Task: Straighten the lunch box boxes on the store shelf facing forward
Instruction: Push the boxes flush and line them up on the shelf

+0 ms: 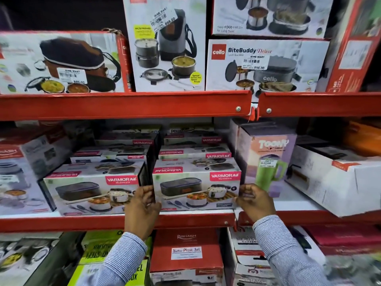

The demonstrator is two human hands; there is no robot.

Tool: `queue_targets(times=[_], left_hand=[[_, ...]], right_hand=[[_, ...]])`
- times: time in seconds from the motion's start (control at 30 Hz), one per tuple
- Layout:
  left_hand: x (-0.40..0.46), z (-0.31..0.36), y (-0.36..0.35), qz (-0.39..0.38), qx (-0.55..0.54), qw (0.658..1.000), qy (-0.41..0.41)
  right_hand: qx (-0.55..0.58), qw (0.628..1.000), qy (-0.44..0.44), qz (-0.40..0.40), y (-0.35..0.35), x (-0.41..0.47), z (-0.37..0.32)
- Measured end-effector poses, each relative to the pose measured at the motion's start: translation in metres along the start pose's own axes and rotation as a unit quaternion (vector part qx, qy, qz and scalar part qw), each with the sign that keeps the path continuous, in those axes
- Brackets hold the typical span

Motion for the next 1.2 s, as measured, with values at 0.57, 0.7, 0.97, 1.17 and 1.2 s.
queue_targets(times=[0.57,0.7,0.97,1.17,1.2], left_hand=[[-0.005,-0.001,0.003,0.038,0.067,0.995,-0.061],[-0.011,0.003,0.004,0.039,0.083,0.993,-0.077],[-0.015,0.0,0.007,0.043,0.055,0.995,-0.071],[-0.029,-0.003,0.042,0.067,0.034,0.994,-0.086],[-0.034,-0.006,0.053,0.074,0.03,0.993,-0.086]], right_hand=[[-0.028,0.998,0.044,0.027,0.008,-0.021,0.003],[-0.035,0.998,0.049,0.03,0.011,-0.027,0.004],[-0.019,0.998,0.051,0.027,0.013,-0.036,0.0],[0.054,0.979,0.122,0.153,0.023,-0.07,-0.008],[0.063,0.971,0.144,0.178,0.02,-0.082,-0.015]])
Point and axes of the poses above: each hand's wrist, its own x-axis towards the middle knuckle, its own y-axis out of the back of the hand, z = x × y, the point moved 9 cm from there along x, towards the middle knuckle, and after that the axes turned 11 degrees about -y, right-handed, at the moved point
